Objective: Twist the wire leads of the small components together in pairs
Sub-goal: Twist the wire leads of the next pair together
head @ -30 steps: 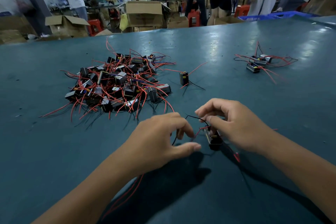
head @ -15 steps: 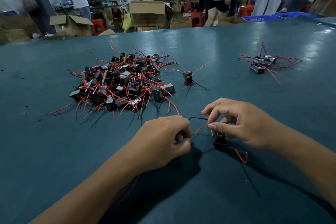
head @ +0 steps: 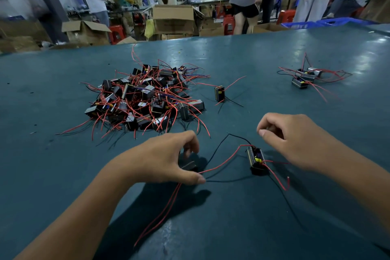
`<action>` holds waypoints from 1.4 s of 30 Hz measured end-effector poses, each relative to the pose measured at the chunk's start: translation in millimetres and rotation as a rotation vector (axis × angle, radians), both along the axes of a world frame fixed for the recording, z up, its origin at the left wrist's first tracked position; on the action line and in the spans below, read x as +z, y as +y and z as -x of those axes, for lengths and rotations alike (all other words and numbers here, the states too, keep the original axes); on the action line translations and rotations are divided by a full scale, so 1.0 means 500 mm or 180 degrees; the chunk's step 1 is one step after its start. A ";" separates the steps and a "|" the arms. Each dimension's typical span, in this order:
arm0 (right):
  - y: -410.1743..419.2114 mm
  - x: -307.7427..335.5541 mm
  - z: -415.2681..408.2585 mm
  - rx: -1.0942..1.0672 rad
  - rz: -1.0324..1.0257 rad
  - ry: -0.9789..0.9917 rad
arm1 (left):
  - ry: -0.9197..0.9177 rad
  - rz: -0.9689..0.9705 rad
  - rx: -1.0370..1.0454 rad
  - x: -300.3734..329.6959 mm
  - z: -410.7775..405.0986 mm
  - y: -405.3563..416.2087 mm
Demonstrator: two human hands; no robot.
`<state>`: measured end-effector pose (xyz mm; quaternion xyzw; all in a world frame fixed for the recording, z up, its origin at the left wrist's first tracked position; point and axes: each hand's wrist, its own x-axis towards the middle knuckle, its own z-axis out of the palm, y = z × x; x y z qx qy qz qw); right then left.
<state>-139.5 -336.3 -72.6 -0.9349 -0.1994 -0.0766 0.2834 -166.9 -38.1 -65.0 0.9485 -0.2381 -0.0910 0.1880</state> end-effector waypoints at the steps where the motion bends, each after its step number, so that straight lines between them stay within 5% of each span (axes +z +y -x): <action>1: -0.001 0.003 0.003 0.0002 0.0108 0.0074 | -0.0001 -0.0144 -0.0012 -0.004 0.000 0.000; 5: 0.002 0.002 0.012 0.0081 0.0539 0.0548 | -0.0054 -0.0135 0.0070 -0.016 -0.011 0.000; 15: 0.017 -0.002 0.027 0.0203 0.0414 0.0797 | 0.1059 0.1883 0.0651 -0.023 -0.022 -0.001; 21: 0.035 -0.022 0.025 -0.0018 0.0349 0.0674 | 0.1658 0.2501 0.0734 -0.027 -0.012 -0.025; 36: 0.041 -0.032 0.027 -0.0212 0.0168 0.0491 | 0.2201 0.2952 0.0616 -0.023 0.000 -0.035; 42: 0.035 -0.027 0.025 -0.0270 -0.0009 0.0387 | 0.1888 0.2847 0.0761 -0.026 -0.001 -0.050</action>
